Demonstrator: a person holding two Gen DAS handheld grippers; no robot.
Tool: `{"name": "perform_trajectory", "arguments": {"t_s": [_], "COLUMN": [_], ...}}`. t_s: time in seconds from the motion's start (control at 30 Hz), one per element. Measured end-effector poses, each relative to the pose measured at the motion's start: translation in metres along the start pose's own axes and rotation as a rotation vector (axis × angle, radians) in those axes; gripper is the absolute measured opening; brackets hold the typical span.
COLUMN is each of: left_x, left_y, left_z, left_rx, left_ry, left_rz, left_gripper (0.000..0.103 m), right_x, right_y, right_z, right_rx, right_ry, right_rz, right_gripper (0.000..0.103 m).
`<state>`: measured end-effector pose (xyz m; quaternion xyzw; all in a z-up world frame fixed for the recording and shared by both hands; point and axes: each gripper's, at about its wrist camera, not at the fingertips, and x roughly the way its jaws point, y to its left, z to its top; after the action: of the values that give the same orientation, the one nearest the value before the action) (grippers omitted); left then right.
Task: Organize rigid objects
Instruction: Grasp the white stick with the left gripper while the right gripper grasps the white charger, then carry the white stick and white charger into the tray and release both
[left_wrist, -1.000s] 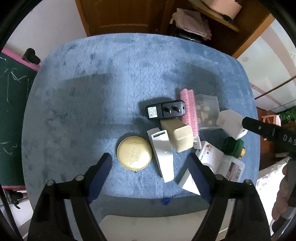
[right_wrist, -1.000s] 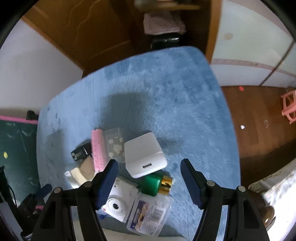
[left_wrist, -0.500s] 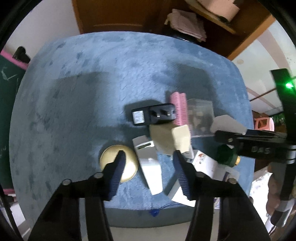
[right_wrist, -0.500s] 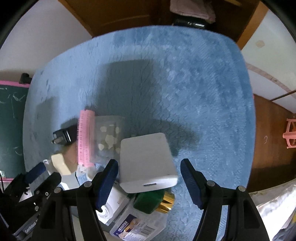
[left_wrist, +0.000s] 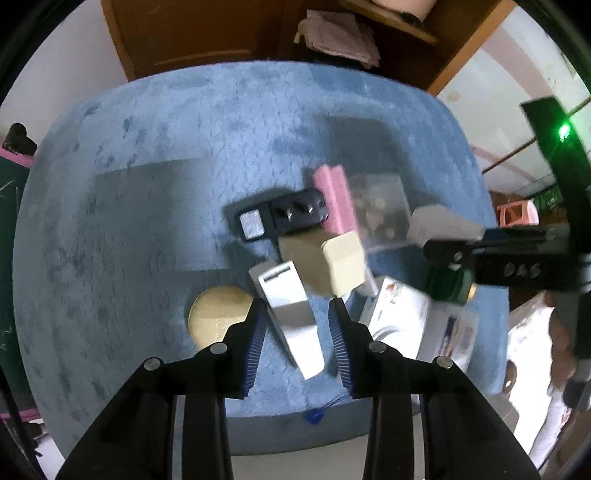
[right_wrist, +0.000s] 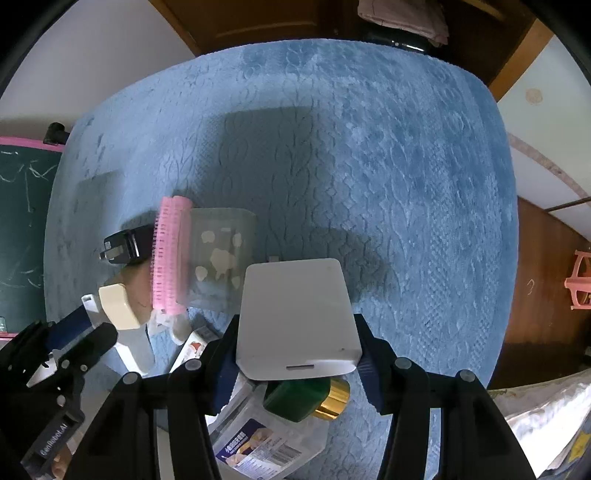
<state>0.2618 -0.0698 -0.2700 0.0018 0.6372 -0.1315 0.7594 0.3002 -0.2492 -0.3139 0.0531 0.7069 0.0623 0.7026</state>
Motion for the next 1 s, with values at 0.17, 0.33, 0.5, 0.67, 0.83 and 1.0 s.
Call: {"name": "perform_trajectory", "arguments": {"t_s": [0.17,0.33,0.5,0.67,0.83,1.0], "left_x": [0.014,0.023,0.013,-0.017,-0.066,-0.124], "left_y": [0.008,0.001,0.004,0.006,0.004,-0.004], "left_z": [0.002,0.006,0.005,-0.001,-0.017,-0.038], "left_rx": [-0.042,-0.034,-0.052,-0.055,-0.046,-0.032], "left_ry": [0.027,0.017,-0.023,-0.062,-0.12,-0.199], "left_rz": [0.01,0.022,0.033,0.025,0.008,-0.012], "left_gripper": [0.038,0.032,0.023,0.023,0.023,0.023], "right_x": [0.0,0.009,0.015,0.001,-0.032,-0.079], "right_y": [-0.003,0.004,0.003,-0.005,-0.007,0.002], "right_z": [-0.002,0.002,0.003,-0.01,-0.029,-0.054], "right_rx": [-0.004,0.0,0.021,0.047,0.065,0.044], "right_ry": [-0.004,0.014,0.008,-0.02,-0.078,-0.157], "right_rz": [0.011,-0.003,0.001,0.035,0.083,0.117], "right_gripper": [0.055,0.055,0.054,0.054,0.054,0.054]}}
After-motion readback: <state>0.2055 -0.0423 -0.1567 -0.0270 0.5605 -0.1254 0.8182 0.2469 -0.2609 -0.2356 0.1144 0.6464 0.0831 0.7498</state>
